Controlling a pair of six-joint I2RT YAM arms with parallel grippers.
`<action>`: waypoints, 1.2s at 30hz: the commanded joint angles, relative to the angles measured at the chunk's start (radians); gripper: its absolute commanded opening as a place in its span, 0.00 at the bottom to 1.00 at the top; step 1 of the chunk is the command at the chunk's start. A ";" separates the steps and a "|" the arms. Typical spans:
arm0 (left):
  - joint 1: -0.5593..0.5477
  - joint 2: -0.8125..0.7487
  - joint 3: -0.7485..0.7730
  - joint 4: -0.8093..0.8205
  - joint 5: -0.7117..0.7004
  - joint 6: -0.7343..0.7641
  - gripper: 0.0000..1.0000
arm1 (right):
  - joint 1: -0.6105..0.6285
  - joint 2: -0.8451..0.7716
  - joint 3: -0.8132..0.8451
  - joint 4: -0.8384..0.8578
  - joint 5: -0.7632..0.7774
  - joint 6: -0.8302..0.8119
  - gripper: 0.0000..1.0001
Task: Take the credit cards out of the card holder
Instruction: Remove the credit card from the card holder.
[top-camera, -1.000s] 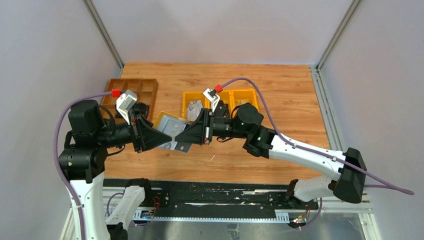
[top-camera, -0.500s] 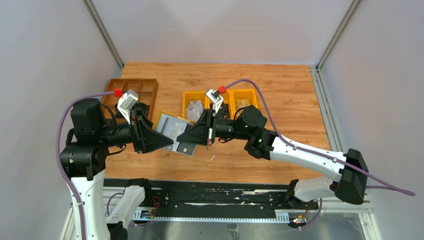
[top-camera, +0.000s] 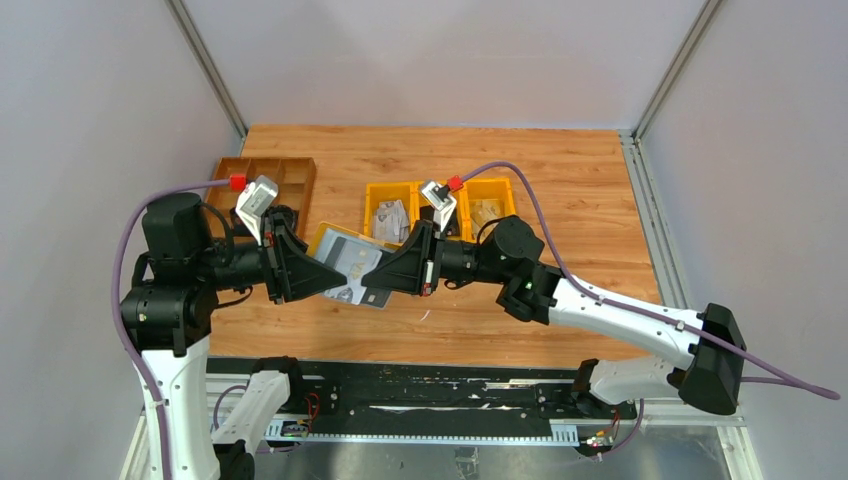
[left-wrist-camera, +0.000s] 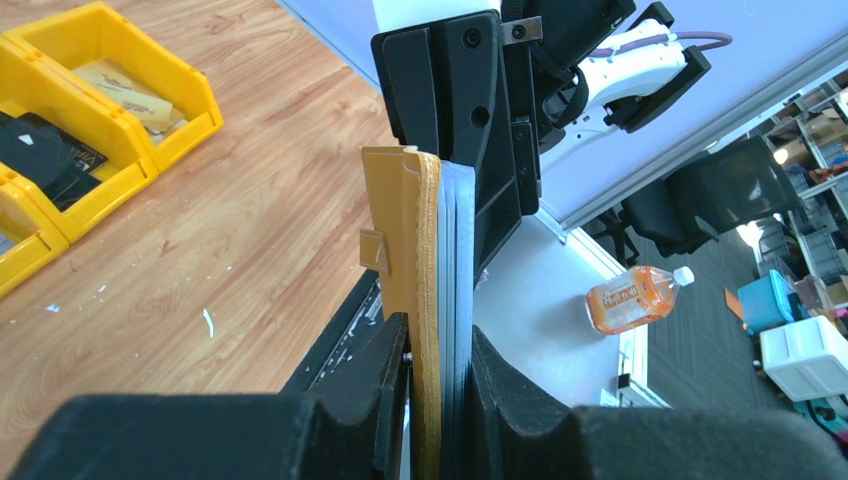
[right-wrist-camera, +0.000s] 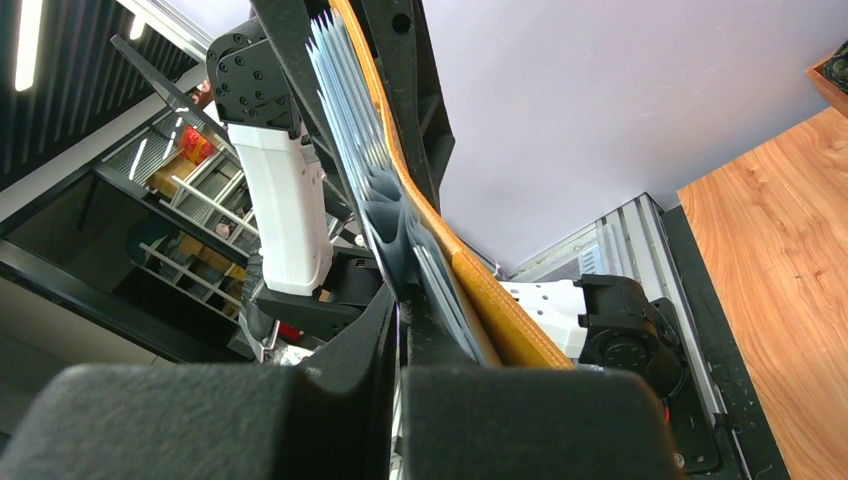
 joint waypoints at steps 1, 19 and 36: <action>-0.004 0.000 0.033 -0.034 0.077 -0.090 0.21 | -0.010 -0.031 -0.023 -0.008 0.017 -0.019 0.00; -0.004 -0.003 0.059 -0.033 0.093 -0.116 0.04 | -0.014 0.058 0.011 0.175 0.043 0.101 0.29; -0.004 0.003 0.063 0.028 0.068 -0.175 0.01 | -0.016 0.001 -0.083 0.270 0.014 0.126 0.25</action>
